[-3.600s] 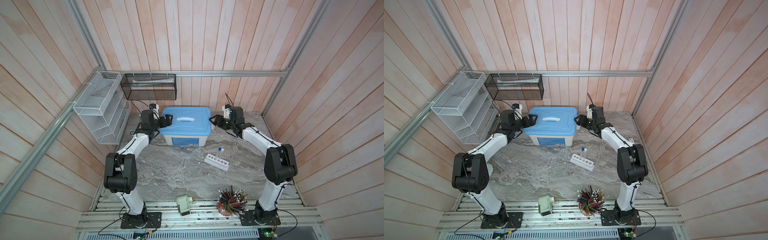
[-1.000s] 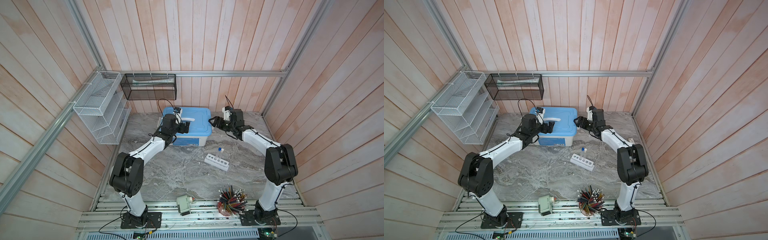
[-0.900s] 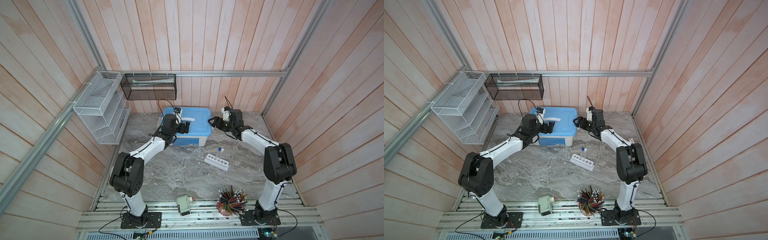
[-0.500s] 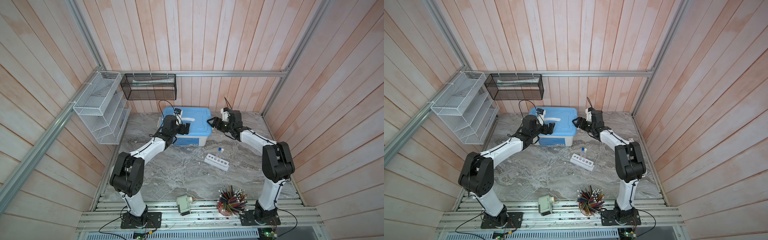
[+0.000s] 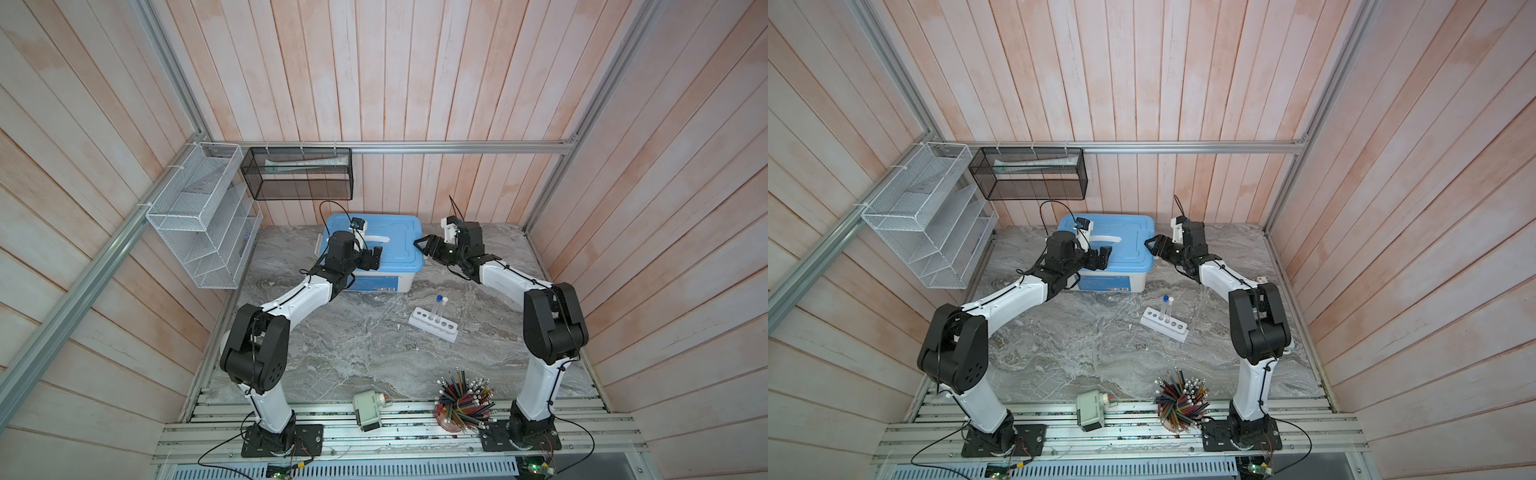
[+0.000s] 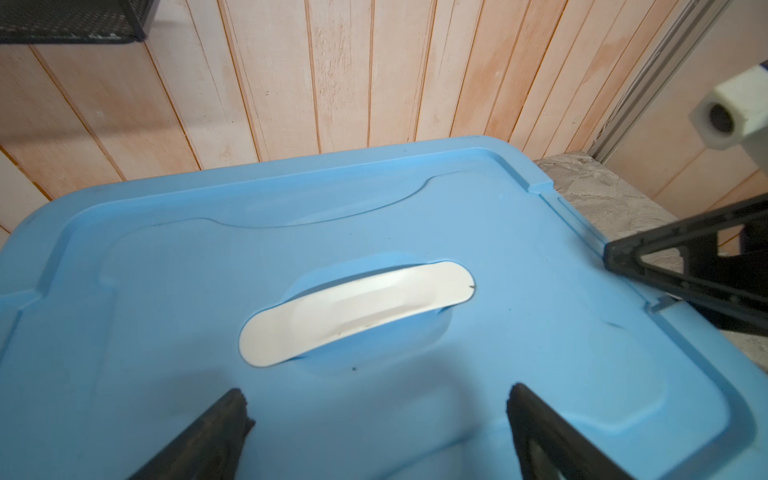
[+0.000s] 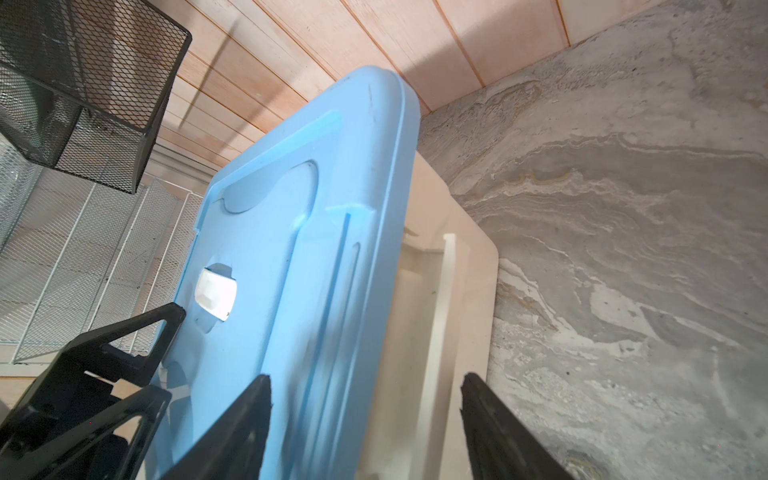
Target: Organize the chemistry lab equipment
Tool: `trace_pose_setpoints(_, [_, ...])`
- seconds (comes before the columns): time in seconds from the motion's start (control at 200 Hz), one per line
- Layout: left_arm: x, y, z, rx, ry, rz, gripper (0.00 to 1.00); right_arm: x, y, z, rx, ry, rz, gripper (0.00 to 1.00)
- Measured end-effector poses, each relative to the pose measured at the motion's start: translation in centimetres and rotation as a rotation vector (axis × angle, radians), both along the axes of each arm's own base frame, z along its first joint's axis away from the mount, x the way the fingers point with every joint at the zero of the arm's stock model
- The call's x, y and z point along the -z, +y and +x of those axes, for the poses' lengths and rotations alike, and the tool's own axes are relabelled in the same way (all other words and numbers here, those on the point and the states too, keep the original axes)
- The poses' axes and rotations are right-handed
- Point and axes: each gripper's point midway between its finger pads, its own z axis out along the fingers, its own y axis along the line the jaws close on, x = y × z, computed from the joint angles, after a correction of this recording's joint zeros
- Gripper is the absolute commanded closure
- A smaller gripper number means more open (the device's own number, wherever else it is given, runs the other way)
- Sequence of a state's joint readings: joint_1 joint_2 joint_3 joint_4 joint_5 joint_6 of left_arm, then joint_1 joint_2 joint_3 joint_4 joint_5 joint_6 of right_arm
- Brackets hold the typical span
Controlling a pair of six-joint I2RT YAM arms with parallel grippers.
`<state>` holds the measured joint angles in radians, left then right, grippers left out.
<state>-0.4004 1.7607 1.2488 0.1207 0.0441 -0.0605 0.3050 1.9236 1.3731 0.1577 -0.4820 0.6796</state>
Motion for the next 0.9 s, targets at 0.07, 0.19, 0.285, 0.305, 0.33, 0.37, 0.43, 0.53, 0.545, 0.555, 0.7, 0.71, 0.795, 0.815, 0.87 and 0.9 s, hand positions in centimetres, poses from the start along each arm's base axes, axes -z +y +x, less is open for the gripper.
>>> trace_pose_setpoints(0.07, [0.02,0.0,-0.01,0.0,0.0,0.0,0.01,0.04,0.02,0.0,0.0,0.001,0.0,0.31])
trace_pose_setpoints(0.19, [-0.01,0.0,0.0,0.0,0.0,0.0,0.02,0.25,0.08,0.0,-0.001,0.005,-0.001,0.34])
trace_pose_setpoints(0.285, [0.02,0.0,0.0,0.0,-0.001,0.0,0.01,0.34,0.12,-0.01,-0.001,0.007,-0.001,0.35])
trace_pose_setpoints(0.305, [0.04,0.0,-0.01,0.0,-0.001,0.0,0.01,0.34,0.12,-0.01,-0.001,0.007,-0.001,0.35])
trace_pose_setpoints(0.33, [0.04,0.0,0.0,0.0,-0.002,-0.001,0.01,0.34,0.12,-0.01,-0.001,0.007,-0.001,0.36])
trace_pose_setpoints(0.37, [0.01,0.0,0.01,0.0,-0.003,-0.001,0.01,0.33,0.13,0.0,-0.001,0.006,-0.001,0.37])
trace_pose_setpoints(0.43, [0.03,0.0,0.0,0.0,-0.003,-0.001,0.01,0.33,0.14,-0.01,-0.002,0.006,-0.001,0.37])
trace_pose_setpoints(0.53, [0.05,0.0,0.0,0.0,-0.005,-0.002,0.01,0.31,0.16,0.0,-0.001,0.006,-0.001,0.39])
trace_pose_setpoints(0.545, [0.04,-0.01,0.0,0.0,-0.006,-0.003,0.01,0.31,0.16,0.01,-0.001,0.005,-0.001,0.39])
trace_pose_setpoints(0.555, [0.05,-0.01,0.0,0.0,-0.006,-0.003,0.01,0.31,0.16,0.01,-0.001,0.005,-0.001,0.39])
trace_pose_setpoints(0.7, [0.18,0.0,-0.02,0.0,-0.012,-0.005,0.02,0.27,0.15,0.04,0.001,0.006,0.001,0.4])
trace_pose_setpoints(0.71, [0.19,0.0,-0.02,0.0,-0.012,-0.005,0.01,0.27,0.12,0.05,0.002,0.006,0.001,0.4])
trace_pose_setpoints(0.795, [0.16,0.0,0.0,0.0,-0.016,-0.006,0.01,0.26,0.12,0.08,0.005,0.007,0.002,0.41])
trace_pose_setpoints(0.815, [0.14,0.0,0.01,0.0,-0.017,-0.007,0.02,0.25,0.12,0.08,0.005,0.006,0.003,0.41])
trace_pose_setpoints(0.87, [0.14,0.0,0.01,0.0,-0.018,-0.008,0.01,0.23,0.12,0.09,0.005,0.005,0.003,0.42])
trace_pose_setpoints(0.9, [0.16,0.0,0.0,0.0,-0.018,-0.008,0.01,0.22,0.12,0.1,0.005,0.005,0.003,0.42])
